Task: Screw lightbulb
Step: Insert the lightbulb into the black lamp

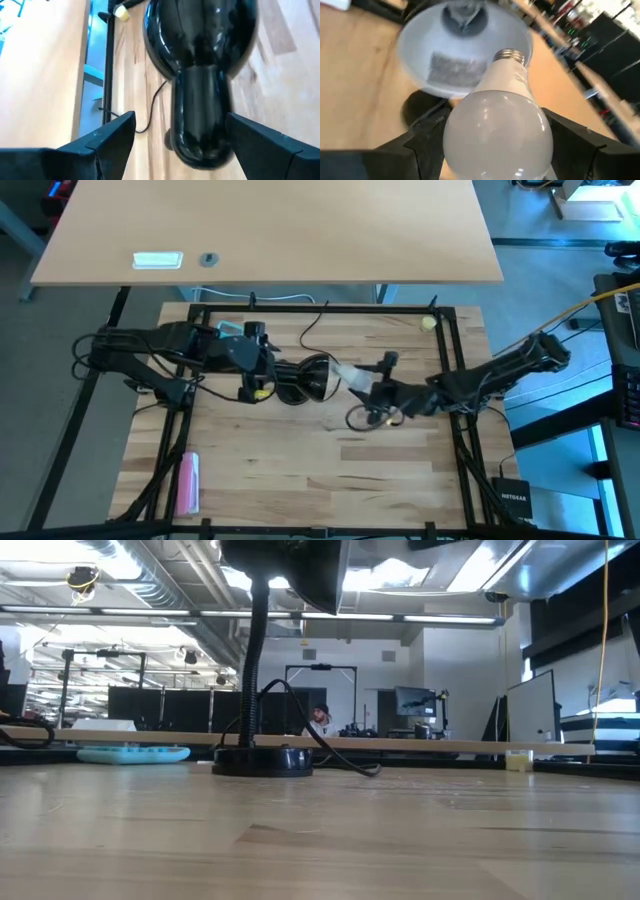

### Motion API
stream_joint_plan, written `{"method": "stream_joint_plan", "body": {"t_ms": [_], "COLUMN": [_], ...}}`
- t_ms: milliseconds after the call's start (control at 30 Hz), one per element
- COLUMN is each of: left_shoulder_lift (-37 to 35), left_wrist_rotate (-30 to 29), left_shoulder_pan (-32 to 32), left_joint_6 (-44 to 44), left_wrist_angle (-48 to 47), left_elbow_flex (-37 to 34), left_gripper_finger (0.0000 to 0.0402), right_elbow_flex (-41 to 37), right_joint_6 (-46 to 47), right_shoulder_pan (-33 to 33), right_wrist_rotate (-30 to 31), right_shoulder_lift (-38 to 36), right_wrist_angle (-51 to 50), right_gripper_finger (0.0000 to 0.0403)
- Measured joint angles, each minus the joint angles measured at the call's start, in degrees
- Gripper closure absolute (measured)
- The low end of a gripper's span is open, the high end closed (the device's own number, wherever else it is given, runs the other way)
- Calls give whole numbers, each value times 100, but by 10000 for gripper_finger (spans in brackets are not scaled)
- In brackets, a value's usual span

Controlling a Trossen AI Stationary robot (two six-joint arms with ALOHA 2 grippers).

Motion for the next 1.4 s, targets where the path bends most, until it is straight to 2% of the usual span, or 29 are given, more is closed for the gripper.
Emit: {"method": "stream_joint_plan", "body": {"t_ms": [167, 267, 333, 467, 633, 767, 833, 1033, 1167, 1400], "left_shoulder_lift": [-184, -189, -185, -171, -172, -164, -164, 83, 514, 1294], "left_wrist_rotate": [62, 75, 213, 569, 442, 282, 144, -194, -624, -587], "left_shoulder_pan": [-199, -329, -461, -891, -1740, -2271, -2460, -2622, -2526, -2259], "left_joint_6": [-411, -729, -1030, -2173, -3862, -4835, -5153, -5932, -6112, -6144], "left_wrist_angle": [80, 78, 71, 17, 274, 1578, 2546, 5009, 6054, 7826], "left_elbow_flex": [50, 50, 50, -11, -484, -1366, -1884, -3203, -3594, -3650], "left_gripper_finger": [103, 103, 103, 103, 103, 103, 103, 103, 103, 103], "right_elbow_flex": [-7, -7, -8, -11, -15, -17, -17, -15, -15, -24], "right_joint_6": [1408, 2223, 2755, 3411, 3480, 3040, 2806, 2168, 1532, 831], "right_shoulder_pan": [632, 923, 1066, 1287, 1514, 1532, 1532, 1633, 1715, 1719], "right_wrist_rotate": [-77, -492, -1003, -1655, -1705, -1703, -1749, -1773, -1597, -1158], "right_shoulder_lift": [-396, -479, -437, -3, 813, 1462, 1708, 1882, 1882, 1916], "right_wrist_angle": [-1083, -1284, -1380, -1376, -1122, -321, 132, 1234, 1972, 2327], "right_gripper_finger": [123, 123, 123, 123, 123, 123, 123, 123, 123, 123]}}
